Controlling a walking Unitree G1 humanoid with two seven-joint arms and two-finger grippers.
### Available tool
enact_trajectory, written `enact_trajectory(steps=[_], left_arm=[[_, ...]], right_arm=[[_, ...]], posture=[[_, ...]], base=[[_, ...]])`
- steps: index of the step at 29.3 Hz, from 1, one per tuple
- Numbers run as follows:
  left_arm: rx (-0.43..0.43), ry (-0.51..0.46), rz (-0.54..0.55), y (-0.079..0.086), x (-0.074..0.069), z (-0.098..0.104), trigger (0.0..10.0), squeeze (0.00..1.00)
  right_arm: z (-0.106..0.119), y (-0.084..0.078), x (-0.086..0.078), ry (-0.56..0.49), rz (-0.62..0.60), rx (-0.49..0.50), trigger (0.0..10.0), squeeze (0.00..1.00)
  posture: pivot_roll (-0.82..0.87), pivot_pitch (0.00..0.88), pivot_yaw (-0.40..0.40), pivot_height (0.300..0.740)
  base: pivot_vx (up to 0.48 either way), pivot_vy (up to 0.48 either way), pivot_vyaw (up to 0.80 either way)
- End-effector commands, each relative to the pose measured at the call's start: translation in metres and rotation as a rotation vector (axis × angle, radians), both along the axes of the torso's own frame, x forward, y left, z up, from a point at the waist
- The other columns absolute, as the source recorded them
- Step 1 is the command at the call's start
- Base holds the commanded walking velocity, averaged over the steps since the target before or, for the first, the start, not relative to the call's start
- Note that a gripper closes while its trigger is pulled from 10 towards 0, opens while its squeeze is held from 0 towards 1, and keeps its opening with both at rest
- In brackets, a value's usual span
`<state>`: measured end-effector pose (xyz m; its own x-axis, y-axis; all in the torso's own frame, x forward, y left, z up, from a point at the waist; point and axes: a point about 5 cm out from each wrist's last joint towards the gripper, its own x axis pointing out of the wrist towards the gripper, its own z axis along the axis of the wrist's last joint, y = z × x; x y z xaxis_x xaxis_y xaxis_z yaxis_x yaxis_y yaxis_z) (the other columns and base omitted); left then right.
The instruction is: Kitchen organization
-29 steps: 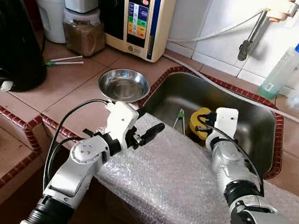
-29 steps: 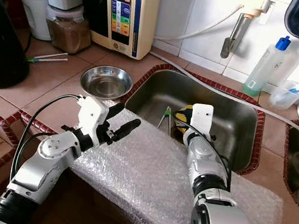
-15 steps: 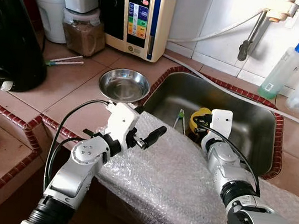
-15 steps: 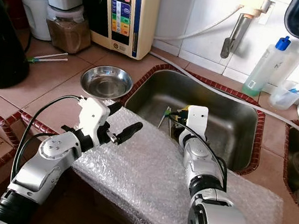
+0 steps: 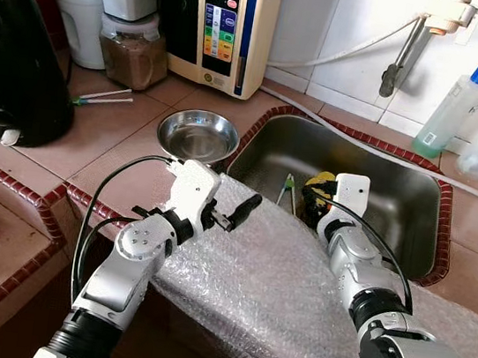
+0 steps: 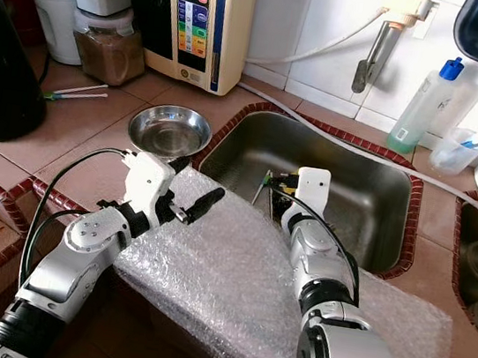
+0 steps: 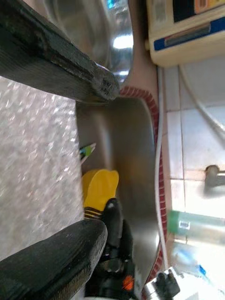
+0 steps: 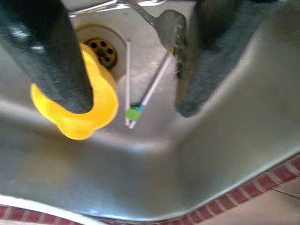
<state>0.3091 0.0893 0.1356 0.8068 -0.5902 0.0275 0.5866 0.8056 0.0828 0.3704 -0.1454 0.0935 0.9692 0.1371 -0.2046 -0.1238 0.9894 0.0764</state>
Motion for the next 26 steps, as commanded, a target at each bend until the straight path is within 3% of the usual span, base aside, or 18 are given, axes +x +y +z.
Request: enact_trajectory(steps=[1,3,8,10,18,22,23,24,26], left_arm=[[0.006,-0.014,0.011,0.001,0.002,0.002,10.0,1.00],[0.006,-0.017,0.014,0.001,0.002,0.002,10.0,1.00],[-0.010,-0.044,0.143,0.012,0.014,0.007,10.0,1.00],[-0.014,-0.045,0.148,0.012,0.014,0.007,10.0,1.00],[-0.022,-0.054,0.374,0.038,0.034,0.014,10.0,1.00],[-0.042,-0.037,0.425,0.046,0.040,0.014,10.0,1.00],[-0.064,-0.019,0.447,0.050,0.043,0.014,10.0,0.53],[-0.094,0.015,0.490,0.055,0.047,0.013,10.0,0.27],[-0.103,0.029,0.508,0.058,0.049,0.012,10.0,0.27]], right_arm=[[0.008,0.003,0.003,-0.037,0.009,0.017,10.0,1.00],[0.009,0.003,0.004,-0.041,0.011,0.026,10.0,1.00],[0.024,0.026,0.005,-0.135,0.172,0.237,10.0,1.00],[0.025,0.028,0.005,-0.139,0.187,0.247,10.0,1.00],[0.039,0.033,0.007,-0.215,0.215,0.259,10.0,1.00],[0.045,0.037,0.007,-0.247,0.248,0.271,10.0,1.00],[0.048,0.039,0.006,-0.260,0.270,0.274,10.0,1.00],[0.051,0.045,0.004,-0.271,0.317,0.303,10.0,1.00],[0.052,0.048,0.003,-0.272,0.339,0.323,10.0,1.00]], posture=[[0.12,0.000,-0.027,0.740],[0.11,0.000,-0.025,0.740],[0.11,0.000,-0.023,0.740],[0.11,0.000,-0.023,0.740],[0.11,0.000,-0.016,0.740],[0.10,0.000,-0.013,0.740],[0.10,0.000,-0.012,0.740],[0.09,0.000,-0.004,0.740],[0.09,0.000,-0.003,0.740]], base=[[0.000,0.000,0.00],[0.000,0.000,0.00],[0.000,0.000,0.00],[0.000,0.000,0.00],[0.000,0.000,0.00],[0.000,0.000,0.00],[0.000,0.000,0.00],[0.000,0.000,0.00],[0.000,0.000,0.00]])
